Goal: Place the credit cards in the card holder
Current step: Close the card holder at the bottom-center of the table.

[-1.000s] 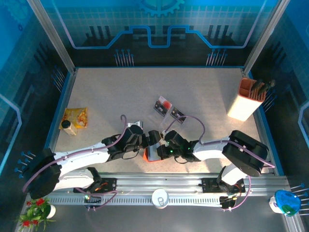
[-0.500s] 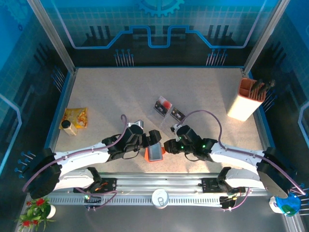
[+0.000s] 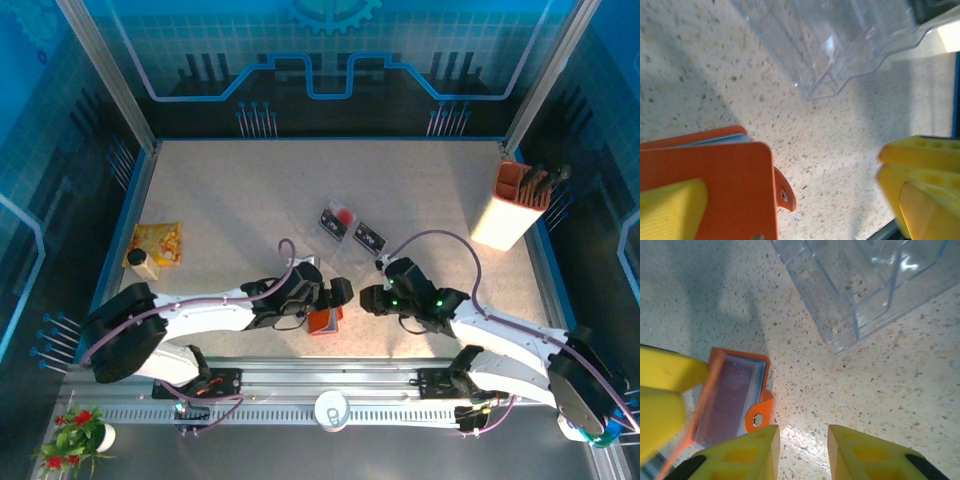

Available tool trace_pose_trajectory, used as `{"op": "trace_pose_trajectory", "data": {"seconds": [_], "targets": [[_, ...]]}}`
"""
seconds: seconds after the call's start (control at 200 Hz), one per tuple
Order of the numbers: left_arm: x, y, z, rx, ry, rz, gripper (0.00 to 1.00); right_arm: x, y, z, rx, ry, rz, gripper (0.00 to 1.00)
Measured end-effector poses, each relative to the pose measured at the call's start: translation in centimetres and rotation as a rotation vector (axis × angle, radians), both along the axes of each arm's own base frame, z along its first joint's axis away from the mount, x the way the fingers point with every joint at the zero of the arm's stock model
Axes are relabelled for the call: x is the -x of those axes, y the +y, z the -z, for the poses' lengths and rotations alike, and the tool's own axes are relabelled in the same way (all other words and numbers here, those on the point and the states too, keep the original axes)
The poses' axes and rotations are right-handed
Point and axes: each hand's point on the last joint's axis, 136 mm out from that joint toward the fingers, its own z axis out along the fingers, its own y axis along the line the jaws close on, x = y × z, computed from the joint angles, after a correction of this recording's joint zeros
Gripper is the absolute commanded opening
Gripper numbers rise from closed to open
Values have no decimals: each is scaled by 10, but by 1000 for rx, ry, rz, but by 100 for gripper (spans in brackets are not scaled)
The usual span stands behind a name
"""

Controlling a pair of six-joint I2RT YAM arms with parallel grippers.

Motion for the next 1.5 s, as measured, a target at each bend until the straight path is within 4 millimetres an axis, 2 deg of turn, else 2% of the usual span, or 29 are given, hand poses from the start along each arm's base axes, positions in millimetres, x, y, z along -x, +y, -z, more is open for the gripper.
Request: {"op": "trace_pose_trajectory", "data": {"seconds": [0.085,0.365,0.51,0.64,0.83,1.0,1.09,1.166,1.261,1.371,1.501], "targets": [[5,-5,13,-17,18,2,99,2,-5,-2,-3,-3,8,30],[3,-4,8,-8,7,-31,99,10,-13,-7,-7,0,10,28],[-1,-1,-7,-15,-8,-25,99,15,-11,-6,-14,17,-8,27],[-18,3,-32,19,-43,-45,99,21,-4,-10,-8,21,-40,26],[-37,32,-62,42,-88,-100,99,32,38,-38,-17,-20,-162,26],[-47,74,-96,67,-136,-194,99,42,88,-53,10,-37,-275,25],[-46,100,-104,66,-148,-250,99,46,117,-55,28,-40,-328,24],[-41,119,-99,51,-138,-289,99,48,137,-53,45,-38,-364,22],[-31,139,-77,1,-91,-320,99,47,151,-47,68,-38,-389,15],[-18,150,-52,-61,-27,-320,99,44,148,-36,98,-31,-377,9],[-12,151,-39,-106,7,-287,99,42,131,-16,130,-12,-348,5]]}}
